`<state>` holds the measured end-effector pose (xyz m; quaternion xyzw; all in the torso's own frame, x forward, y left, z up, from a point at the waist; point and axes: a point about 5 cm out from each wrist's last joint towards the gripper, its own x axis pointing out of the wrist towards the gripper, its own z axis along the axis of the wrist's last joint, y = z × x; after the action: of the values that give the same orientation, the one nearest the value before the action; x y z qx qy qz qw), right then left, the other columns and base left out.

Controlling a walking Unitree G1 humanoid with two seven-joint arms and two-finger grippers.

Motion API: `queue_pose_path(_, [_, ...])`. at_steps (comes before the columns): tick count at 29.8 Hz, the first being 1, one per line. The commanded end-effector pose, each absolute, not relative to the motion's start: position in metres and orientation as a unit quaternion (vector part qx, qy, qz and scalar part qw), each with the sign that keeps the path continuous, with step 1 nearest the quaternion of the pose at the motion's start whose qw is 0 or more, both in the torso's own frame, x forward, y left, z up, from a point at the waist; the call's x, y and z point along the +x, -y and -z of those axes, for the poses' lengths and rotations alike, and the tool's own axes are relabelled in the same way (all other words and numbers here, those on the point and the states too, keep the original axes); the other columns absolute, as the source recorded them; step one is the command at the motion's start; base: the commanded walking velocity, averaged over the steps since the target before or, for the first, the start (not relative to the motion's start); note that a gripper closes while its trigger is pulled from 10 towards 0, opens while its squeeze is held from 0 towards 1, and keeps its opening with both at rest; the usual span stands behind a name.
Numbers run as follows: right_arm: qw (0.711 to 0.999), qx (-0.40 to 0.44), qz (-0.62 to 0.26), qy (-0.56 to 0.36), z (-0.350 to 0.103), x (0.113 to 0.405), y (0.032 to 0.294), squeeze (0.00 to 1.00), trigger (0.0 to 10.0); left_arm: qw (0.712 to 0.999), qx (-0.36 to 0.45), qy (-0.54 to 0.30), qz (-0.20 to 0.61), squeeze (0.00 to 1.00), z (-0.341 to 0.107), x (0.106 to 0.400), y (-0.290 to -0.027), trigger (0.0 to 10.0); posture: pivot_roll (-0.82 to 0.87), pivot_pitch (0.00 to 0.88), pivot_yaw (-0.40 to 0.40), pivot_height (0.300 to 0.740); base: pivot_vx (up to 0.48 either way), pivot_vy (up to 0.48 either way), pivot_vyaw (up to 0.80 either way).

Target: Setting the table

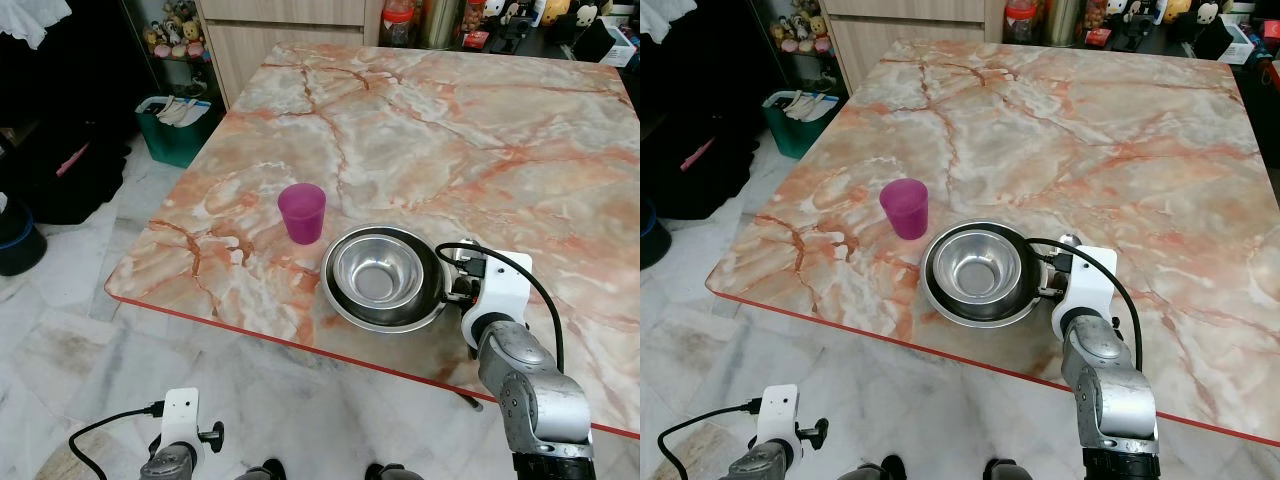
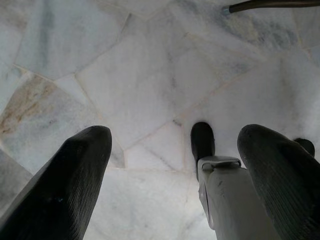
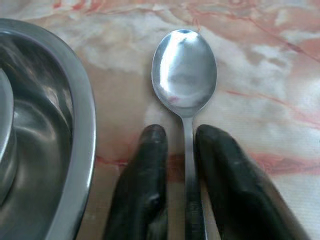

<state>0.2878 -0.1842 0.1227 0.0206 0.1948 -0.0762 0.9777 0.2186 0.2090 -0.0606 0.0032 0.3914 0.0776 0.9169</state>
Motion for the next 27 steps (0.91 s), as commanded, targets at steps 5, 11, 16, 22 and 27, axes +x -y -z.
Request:
queue_pose_path(5, [0.979, 0.014, 0.054, -0.194, -0.123, 0.290, 0.179, 0.98, 10.0, 0.906, 0.001, -0.415, -0.086, 0.00, 0.067, 0.206, -0.217, 10.0, -0.12, 0.194, 0.058, 0.740, 0.000, 0.000, 0.00])
queue_pose_path(11, [0.983, -0.006, 0.051, -0.174, -0.129, 0.291, 0.180, 0.00, 10.0, 0.905, 0.000, -0.416, -0.088, 0.00, 0.068, 0.204, -0.218, 10.0, -0.12, 0.194, 0.060, 0.740, 0.000, 0.000, 0.00])
queue_pose_path(16, [0.990, -0.020, 0.057, -0.125, -0.150, 0.295, 0.184, 0.00, 10.0, 0.906, -0.004, -0.415, -0.088, 0.00, 0.068, 0.204, -0.217, 10.0, -0.12, 0.194, 0.061, 0.740, 0.000, 0.000, 0.00])
queue_pose_path(22, [0.990, -0.032, 0.067, -0.122, -0.156, 0.293, 0.188, 0.00, 10.0, 0.907, -0.010, -0.413, -0.085, 0.00, 0.067, 0.206, -0.216, 10.0, -0.12, 0.194, 0.062, 0.740, 0.000, 0.000, 0.00])
queue_pose_path(27, [0.993, -0.039, 0.086, -0.076, -0.173, 0.296, 0.192, 0.00, 10.0, 0.908, -0.012, -0.411, -0.086, 0.00, 0.066, 0.207, -0.217, 10.0, -0.13, 0.194, 0.062, 0.740, 0.000, 0.000, 0.00])
